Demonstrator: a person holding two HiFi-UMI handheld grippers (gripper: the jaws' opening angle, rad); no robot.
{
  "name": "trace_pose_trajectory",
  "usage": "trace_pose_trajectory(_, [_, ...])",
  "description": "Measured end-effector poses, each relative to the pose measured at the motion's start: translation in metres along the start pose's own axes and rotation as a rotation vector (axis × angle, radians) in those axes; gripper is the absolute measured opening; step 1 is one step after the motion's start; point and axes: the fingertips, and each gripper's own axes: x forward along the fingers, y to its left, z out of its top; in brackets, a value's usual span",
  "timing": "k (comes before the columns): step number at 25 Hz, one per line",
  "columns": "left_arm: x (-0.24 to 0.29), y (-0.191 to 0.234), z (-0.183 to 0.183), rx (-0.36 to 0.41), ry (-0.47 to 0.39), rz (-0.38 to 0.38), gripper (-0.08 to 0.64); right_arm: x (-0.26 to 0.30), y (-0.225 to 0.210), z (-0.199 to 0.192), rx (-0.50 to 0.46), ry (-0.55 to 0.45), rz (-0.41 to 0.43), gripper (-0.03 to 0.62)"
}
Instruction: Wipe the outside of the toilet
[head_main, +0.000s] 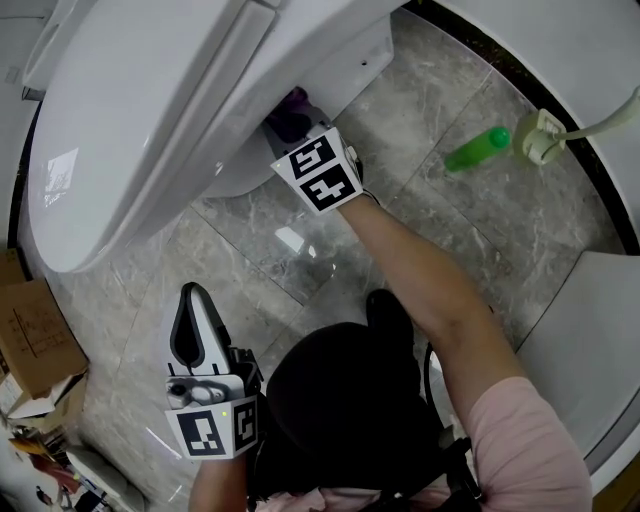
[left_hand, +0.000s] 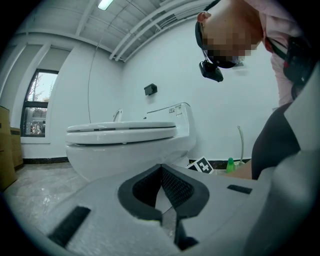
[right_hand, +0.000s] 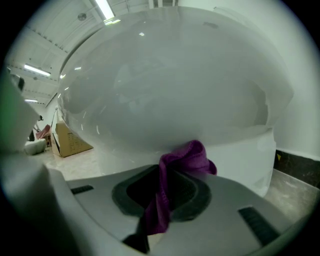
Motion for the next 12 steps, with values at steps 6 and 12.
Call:
trace_pose_trajectory(6, [-0.014, 0.011, 0.002, 0.002, -0.008, 0.023, 0.007, 0.003, 0.02, 0.0, 0.0, 0.003, 0.019, 0.055])
trace_pose_trajectory(12, [-0.026, 0.021, 0.001, -0.001, -0.018, 0.039, 0.008, 0.007, 0.041, 0.001, -0.012, 0.002, 0.041, 0.055])
